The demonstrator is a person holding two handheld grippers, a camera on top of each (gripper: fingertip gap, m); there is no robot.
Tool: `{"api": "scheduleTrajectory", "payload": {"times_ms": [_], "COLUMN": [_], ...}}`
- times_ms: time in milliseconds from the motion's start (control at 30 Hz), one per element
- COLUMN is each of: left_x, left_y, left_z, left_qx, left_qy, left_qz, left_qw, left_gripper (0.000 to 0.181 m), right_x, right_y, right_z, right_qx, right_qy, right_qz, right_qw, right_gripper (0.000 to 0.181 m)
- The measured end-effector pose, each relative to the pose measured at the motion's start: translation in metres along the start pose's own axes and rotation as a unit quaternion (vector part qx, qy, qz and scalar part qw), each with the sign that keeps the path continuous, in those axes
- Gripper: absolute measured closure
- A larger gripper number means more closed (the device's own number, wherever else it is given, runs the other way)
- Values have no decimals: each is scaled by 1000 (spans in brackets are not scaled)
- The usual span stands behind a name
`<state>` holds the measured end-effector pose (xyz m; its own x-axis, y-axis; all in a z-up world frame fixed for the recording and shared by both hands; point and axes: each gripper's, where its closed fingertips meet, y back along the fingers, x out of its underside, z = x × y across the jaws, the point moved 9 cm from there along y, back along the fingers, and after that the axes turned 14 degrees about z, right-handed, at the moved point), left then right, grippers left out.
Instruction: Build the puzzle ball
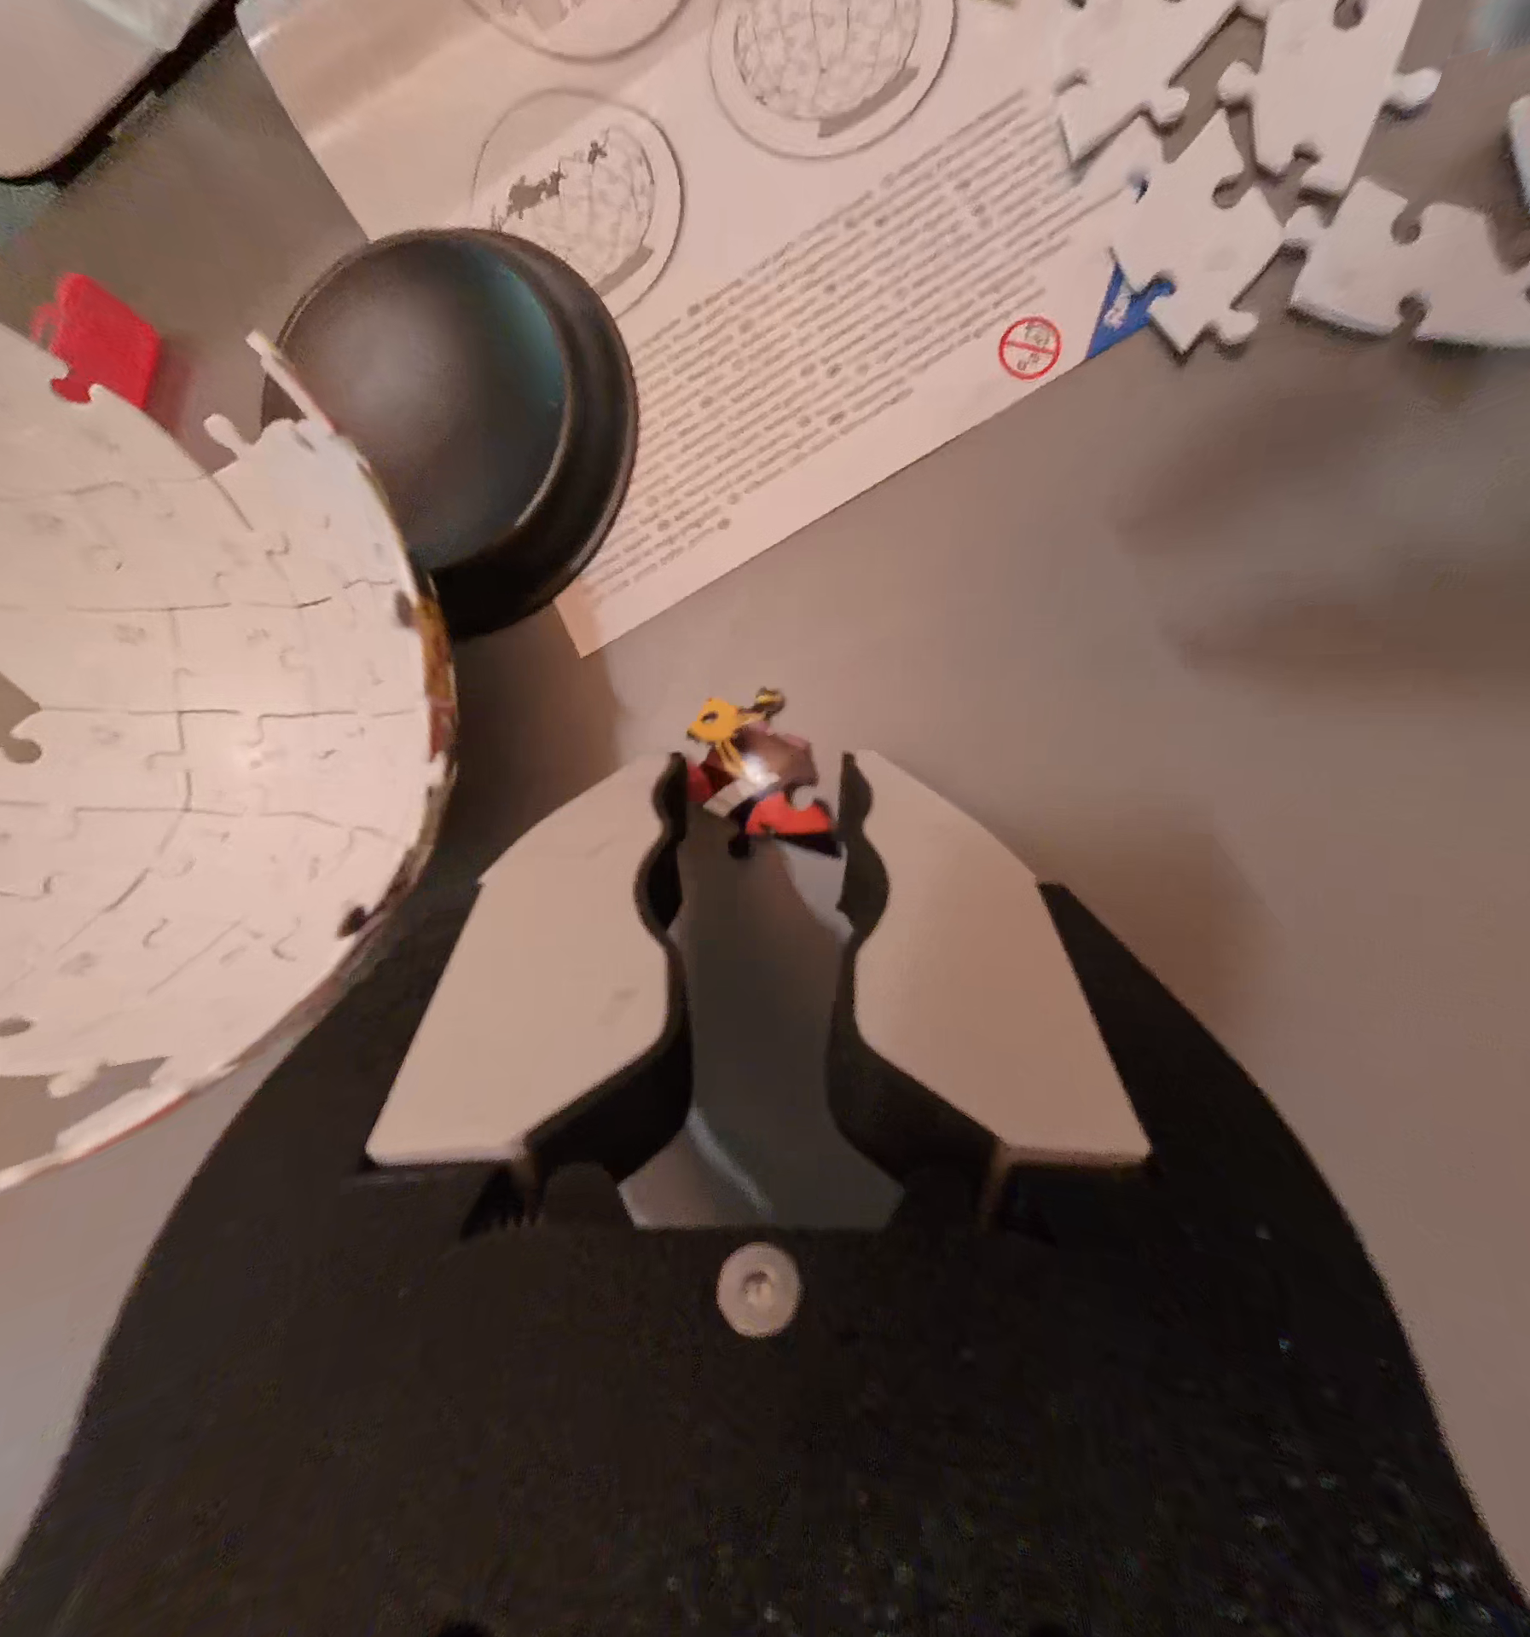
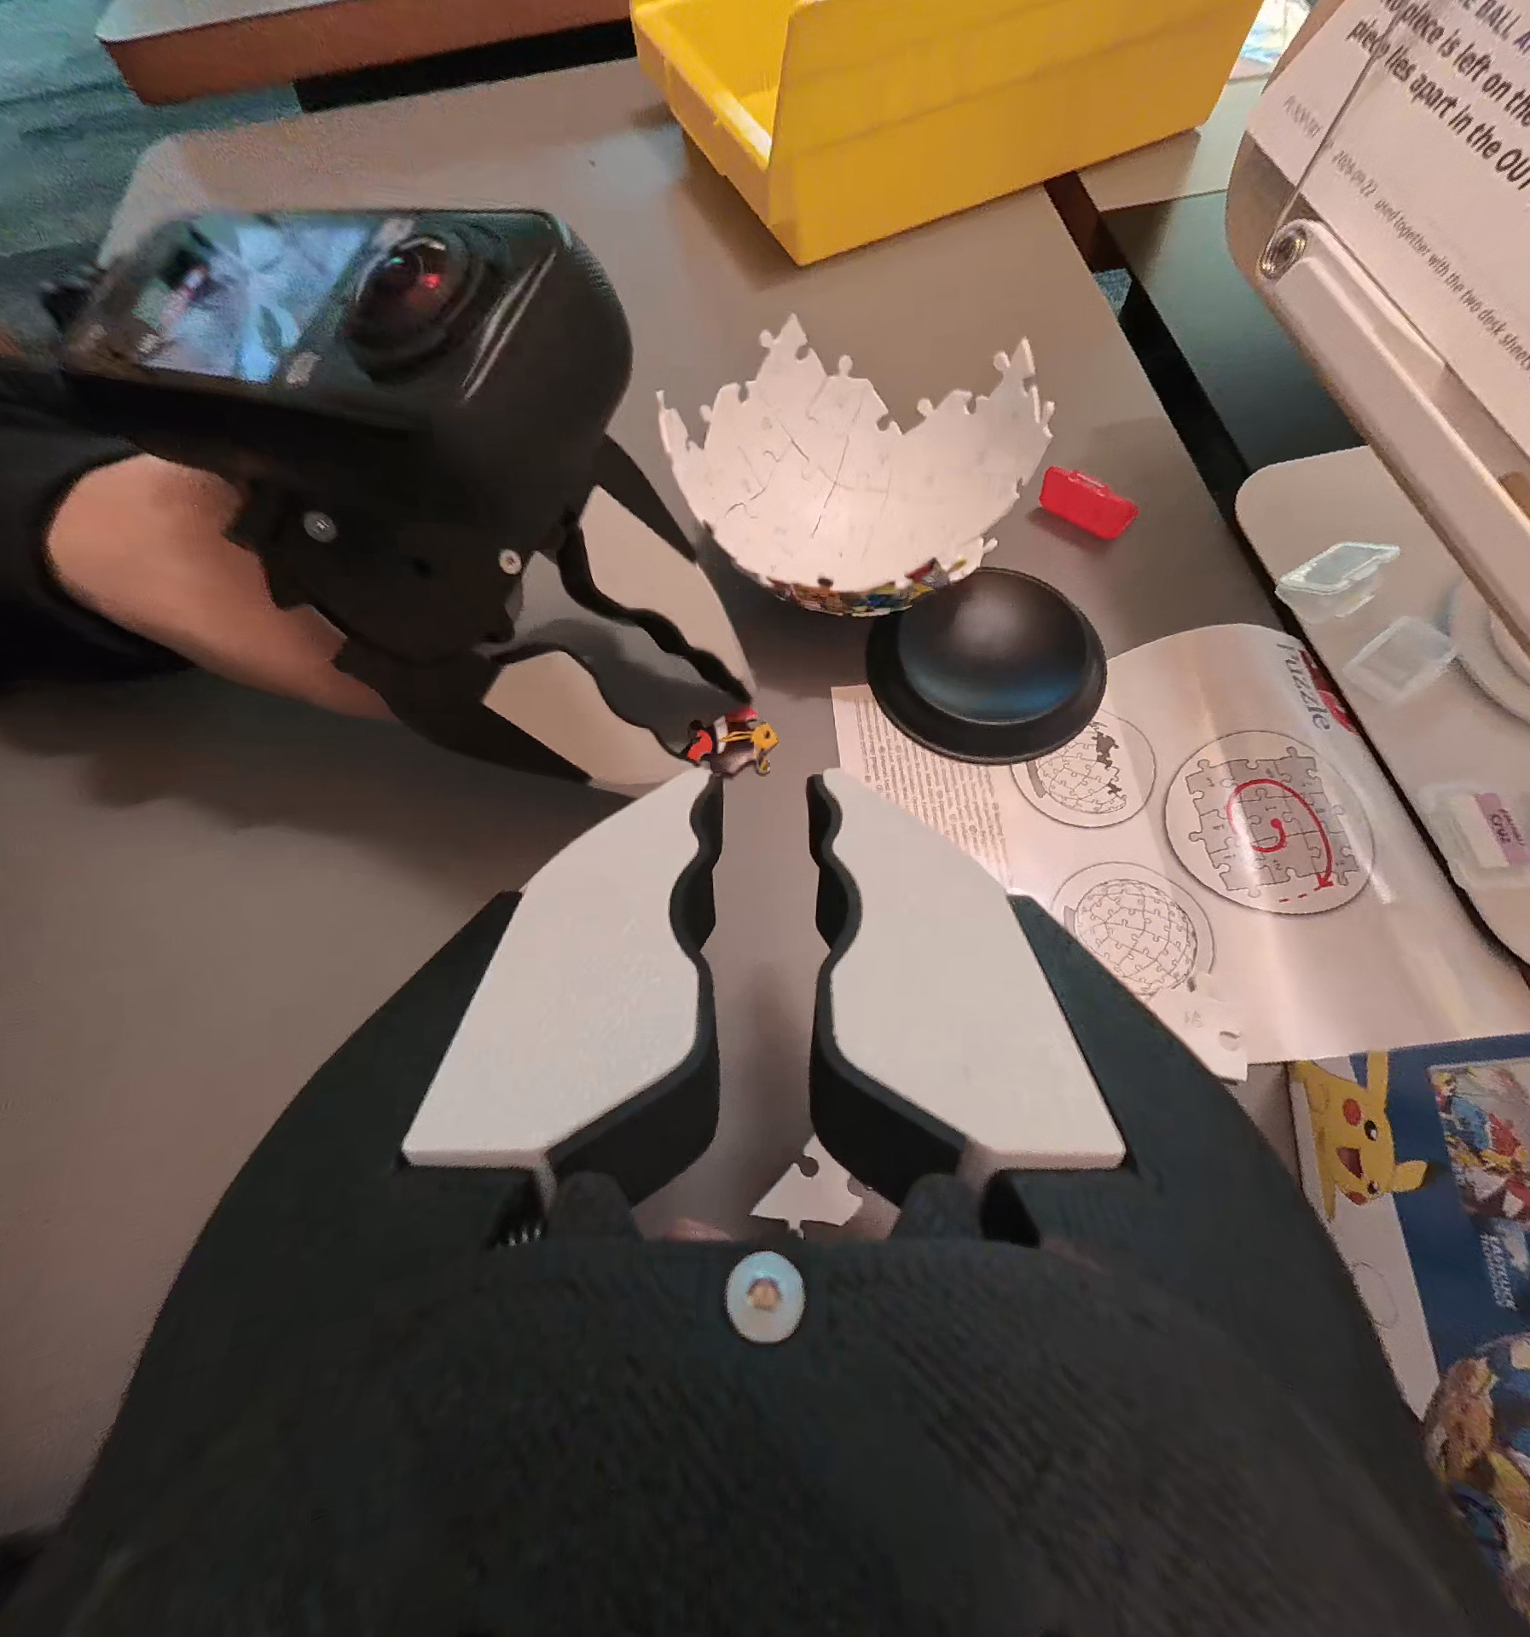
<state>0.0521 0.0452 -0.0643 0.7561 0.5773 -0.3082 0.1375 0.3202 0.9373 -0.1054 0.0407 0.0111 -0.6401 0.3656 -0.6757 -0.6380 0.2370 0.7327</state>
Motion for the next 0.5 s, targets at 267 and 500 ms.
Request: {"api": "scheduleTrajectory", "payload": {"times_ms": [267,500], "left_x": [14,29], "left_y": [4,14], "left_z": [-17,-13], "left_qx": [-12,-68], "left_qy": [5,41], "left_qz": [-19,-63], "left_qw": [1000,995], "left_gripper": [181,151], "right_x": [2,2], "right_y": [9,7], "right_z": [3,11], "right_qx": [-1,10], "right_qy": [13,49], "right_qz": [-6,34], "right_qw": [1000,998], "right_gripper": [162,162]}}
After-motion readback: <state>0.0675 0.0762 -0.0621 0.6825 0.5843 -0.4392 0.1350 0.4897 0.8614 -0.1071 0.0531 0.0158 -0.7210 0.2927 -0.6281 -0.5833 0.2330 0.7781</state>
